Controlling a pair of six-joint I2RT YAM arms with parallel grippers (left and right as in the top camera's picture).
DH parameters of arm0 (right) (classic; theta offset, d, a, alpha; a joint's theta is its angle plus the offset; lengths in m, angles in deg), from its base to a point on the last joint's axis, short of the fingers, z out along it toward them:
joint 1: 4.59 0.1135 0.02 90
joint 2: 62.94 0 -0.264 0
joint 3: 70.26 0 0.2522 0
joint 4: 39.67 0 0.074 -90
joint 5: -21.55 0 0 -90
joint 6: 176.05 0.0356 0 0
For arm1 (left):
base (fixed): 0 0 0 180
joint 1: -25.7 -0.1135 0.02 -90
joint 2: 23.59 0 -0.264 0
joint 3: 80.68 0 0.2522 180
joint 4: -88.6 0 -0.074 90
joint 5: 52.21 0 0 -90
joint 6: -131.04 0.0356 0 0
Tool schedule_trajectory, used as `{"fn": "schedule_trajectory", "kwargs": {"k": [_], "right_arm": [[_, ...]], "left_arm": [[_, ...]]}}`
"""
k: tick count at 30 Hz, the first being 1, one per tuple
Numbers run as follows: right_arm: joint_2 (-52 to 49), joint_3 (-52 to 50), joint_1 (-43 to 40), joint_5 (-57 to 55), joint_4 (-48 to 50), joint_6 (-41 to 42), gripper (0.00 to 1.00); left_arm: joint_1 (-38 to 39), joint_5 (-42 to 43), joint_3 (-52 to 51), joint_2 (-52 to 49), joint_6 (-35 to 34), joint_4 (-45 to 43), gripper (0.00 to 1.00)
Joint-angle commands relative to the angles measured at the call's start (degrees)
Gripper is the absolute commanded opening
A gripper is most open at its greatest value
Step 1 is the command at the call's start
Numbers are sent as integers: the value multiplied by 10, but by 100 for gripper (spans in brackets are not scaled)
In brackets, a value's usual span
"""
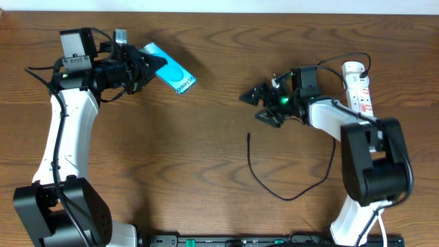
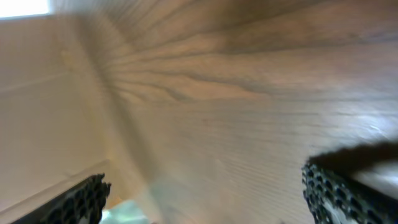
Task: Plug charger to phone and switch on socket
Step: 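Move the right gripper down over the black cable's plug end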
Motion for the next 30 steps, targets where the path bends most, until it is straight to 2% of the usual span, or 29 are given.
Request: {"fn": "schedule_trajectory", "kwargs": {"k": [1,8,12,17,21,24,30], "right_arm": [[72,9,1,-106,-66,-117,99],[177,9,8,-235,-222,-163,99],[214,9,33,-309,-300,-169,99],[219,9,89,-387,-367,-165,99],[219,9,130,-428,-391,-136,99],[218,9,142,-431,-394,-123,99],[214,9,143,-428,-402,-106,98]], "left_arm": [[5,72,1,-4,72,17,7],[34,66,1,-21,211,108,7],[61,63,1,-63,283,145,7],[79,70,1,-136,301,125,7],[79,123,1,-187,304,85,7],[79,148,1,-206,310,64,7],[79,200,1,-212,369,55,7]]}}
